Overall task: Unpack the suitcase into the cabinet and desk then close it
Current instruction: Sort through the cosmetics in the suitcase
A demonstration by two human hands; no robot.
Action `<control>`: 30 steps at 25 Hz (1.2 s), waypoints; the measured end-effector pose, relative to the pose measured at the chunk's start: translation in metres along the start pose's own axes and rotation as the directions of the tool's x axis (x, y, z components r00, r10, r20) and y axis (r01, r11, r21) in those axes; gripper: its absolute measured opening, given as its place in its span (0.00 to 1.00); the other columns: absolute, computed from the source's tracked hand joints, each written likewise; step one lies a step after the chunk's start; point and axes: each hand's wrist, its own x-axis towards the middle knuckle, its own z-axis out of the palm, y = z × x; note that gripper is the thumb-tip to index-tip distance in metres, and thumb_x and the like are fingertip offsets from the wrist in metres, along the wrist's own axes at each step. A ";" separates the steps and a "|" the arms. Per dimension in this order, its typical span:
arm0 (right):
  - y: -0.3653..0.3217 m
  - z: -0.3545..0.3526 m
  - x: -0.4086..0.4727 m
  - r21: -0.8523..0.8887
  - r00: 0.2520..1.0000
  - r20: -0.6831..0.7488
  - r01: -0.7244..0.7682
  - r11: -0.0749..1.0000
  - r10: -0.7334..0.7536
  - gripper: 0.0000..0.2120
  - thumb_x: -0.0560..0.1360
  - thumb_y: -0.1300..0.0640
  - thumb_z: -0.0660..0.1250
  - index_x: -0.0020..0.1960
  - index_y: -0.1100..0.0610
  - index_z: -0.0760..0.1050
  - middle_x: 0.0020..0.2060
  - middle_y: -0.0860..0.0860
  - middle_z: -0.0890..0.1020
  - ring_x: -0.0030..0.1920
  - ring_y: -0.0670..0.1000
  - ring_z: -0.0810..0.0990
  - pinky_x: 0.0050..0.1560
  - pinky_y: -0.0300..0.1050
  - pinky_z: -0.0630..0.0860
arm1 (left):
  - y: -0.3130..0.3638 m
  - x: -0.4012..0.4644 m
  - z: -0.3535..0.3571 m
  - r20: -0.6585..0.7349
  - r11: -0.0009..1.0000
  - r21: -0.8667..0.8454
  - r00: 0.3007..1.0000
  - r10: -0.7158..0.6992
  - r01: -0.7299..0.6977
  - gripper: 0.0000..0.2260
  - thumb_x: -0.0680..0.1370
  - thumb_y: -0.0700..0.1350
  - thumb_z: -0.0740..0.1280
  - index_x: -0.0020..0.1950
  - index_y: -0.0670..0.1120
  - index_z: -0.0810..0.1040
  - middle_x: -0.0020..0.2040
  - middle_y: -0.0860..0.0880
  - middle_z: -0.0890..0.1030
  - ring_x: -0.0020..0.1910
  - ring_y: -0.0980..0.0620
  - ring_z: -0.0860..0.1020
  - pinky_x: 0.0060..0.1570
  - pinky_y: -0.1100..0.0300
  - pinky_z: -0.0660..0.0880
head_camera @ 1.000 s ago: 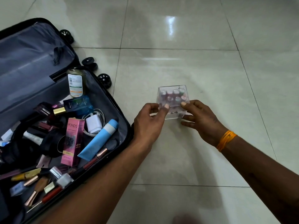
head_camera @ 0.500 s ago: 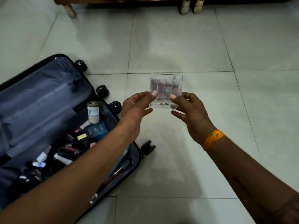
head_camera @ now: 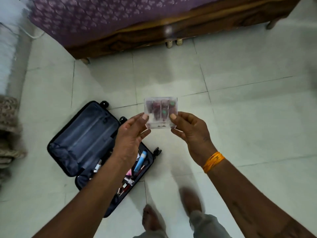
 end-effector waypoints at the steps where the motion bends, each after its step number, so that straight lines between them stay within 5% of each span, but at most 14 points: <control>1: -0.030 -0.003 -0.029 0.005 1.000 -0.024 -0.001 1.000 0.001 0.30 0.65 0.47 0.84 0.61 0.60 0.82 0.53 0.56 0.87 0.54 0.53 0.86 0.59 0.52 0.83 | 0.026 -0.026 0.016 0.000 1.000 0.014 1.000 -0.010 0.010 0.22 0.72 0.52 0.77 0.61 0.42 0.83 0.54 0.45 0.87 0.53 0.48 0.84 0.58 0.53 0.80; 6: -0.144 -0.021 -0.153 0.074 0.994 -0.100 0.058 0.996 -0.051 0.21 0.73 0.50 0.77 0.60 0.63 0.83 0.49 0.55 0.86 0.52 0.52 0.83 0.63 0.54 0.81 | 0.122 -0.129 0.087 0.047 0.997 0.077 0.999 0.021 -0.025 0.29 0.64 0.56 0.84 0.60 0.43 0.85 0.56 0.44 0.87 0.58 0.44 0.85 0.58 0.53 0.81; 10: -0.200 -0.054 -0.233 0.068 0.967 -0.220 0.149 0.987 -0.131 0.23 0.72 0.45 0.76 0.60 0.61 0.84 0.50 0.54 0.87 0.53 0.52 0.84 0.64 0.57 0.81 | 0.166 -0.189 0.144 0.201 0.987 0.122 0.977 0.075 -0.101 0.26 0.59 0.59 0.83 0.53 0.49 0.88 0.53 0.46 0.88 0.54 0.49 0.86 0.60 0.50 0.79; 14: -0.216 -0.085 -0.312 0.109 0.902 -0.394 0.234 0.966 -0.174 0.23 0.69 0.42 0.76 0.57 0.56 0.86 0.51 0.52 0.88 0.56 0.54 0.85 0.64 0.59 0.81 | 0.185 -0.240 0.195 0.408 0.970 0.204 0.912 0.037 -0.131 0.26 0.63 0.58 0.81 0.56 0.47 0.88 0.54 0.44 0.88 0.58 0.42 0.85 0.65 0.45 0.78; 22: -0.212 -0.206 -0.472 0.143 0.618 -0.752 0.495 0.857 -0.231 0.13 0.77 0.47 0.74 0.53 0.57 0.86 0.53 0.58 0.87 0.54 0.52 0.85 0.64 0.55 0.81 | 0.140 -0.365 0.350 0.746 0.928 0.320 0.655 -0.123 -0.191 0.27 0.60 0.58 0.82 0.53 0.43 0.87 0.50 0.46 0.88 0.55 0.48 0.86 0.64 0.45 0.79; 26: -0.204 -0.304 -0.553 0.084 0.429 -0.878 0.575 0.814 -0.212 0.13 0.76 0.48 0.75 0.51 0.58 0.87 0.45 0.53 0.84 0.45 0.50 0.79 0.61 0.54 0.82 | 0.083 -0.454 0.449 0.846 0.908 0.335 0.504 -0.173 -0.252 0.23 0.60 0.59 0.82 0.46 0.45 0.89 0.46 0.47 0.88 0.50 0.51 0.85 0.64 0.44 0.80; 30: -0.203 -0.411 -0.621 -0.019 0.272 -0.935 0.601 0.799 -0.228 0.13 0.77 0.48 0.75 0.50 0.58 0.87 0.40 0.52 0.80 0.42 0.49 0.77 0.59 0.52 0.83 | 0.020 -0.540 0.545 0.880 0.897 0.333 0.437 -0.185 -0.291 0.22 0.61 0.62 0.80 0.47 0.49 0.89 0.44 0.50 0.87 0.47 0.53 0.83 0.64 0.43 0.79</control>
